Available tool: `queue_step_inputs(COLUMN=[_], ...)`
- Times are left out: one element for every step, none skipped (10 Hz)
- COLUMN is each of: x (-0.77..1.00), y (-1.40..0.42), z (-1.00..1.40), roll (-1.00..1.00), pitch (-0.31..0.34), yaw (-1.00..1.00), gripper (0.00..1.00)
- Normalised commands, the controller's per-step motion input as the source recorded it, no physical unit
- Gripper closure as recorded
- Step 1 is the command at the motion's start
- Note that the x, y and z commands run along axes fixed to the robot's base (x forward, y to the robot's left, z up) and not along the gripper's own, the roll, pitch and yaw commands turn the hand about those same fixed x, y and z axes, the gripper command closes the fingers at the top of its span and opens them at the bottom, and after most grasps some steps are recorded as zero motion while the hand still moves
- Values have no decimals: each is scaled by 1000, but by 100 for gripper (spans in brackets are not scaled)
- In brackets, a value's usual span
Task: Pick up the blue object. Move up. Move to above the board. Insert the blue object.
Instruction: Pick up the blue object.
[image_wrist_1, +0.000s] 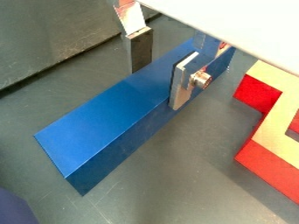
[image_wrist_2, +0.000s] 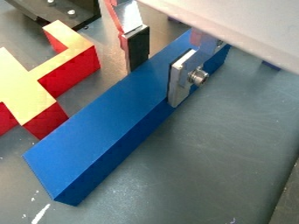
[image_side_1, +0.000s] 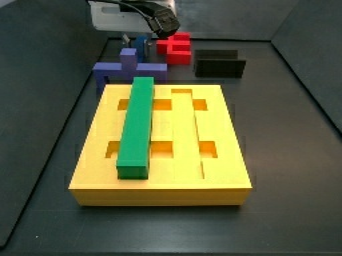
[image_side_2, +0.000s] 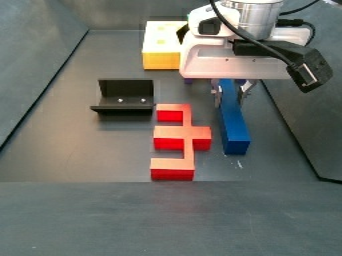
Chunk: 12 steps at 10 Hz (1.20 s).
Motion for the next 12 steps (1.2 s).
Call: queue_step_inputs(x=[0, 0, 0, 0, 0, 0, 0, 0, 0, 0, 0, 0], y=[0, 0, 0, 0, 0, 0, 0, 0, 0, 0, 0, 0], z=[0, 0, 0, 0, 0, 0, 0, 0, 0, 0, 0, 0], roll=[0, 0, 0, 0, 0, 0, 0, 0, 0, 0, 0, 0], pitch=[0, 0, 0, 0, 0, 0, 0, 0, 0, 0, 0, 0], yaw=[0, 0, 0, 0, 0, 0, 0, 0, 0, 0, 0, 0], gripper=[100, 100, 100, 100, 100, 100, 100, 100, 100, 100, 100, 100])
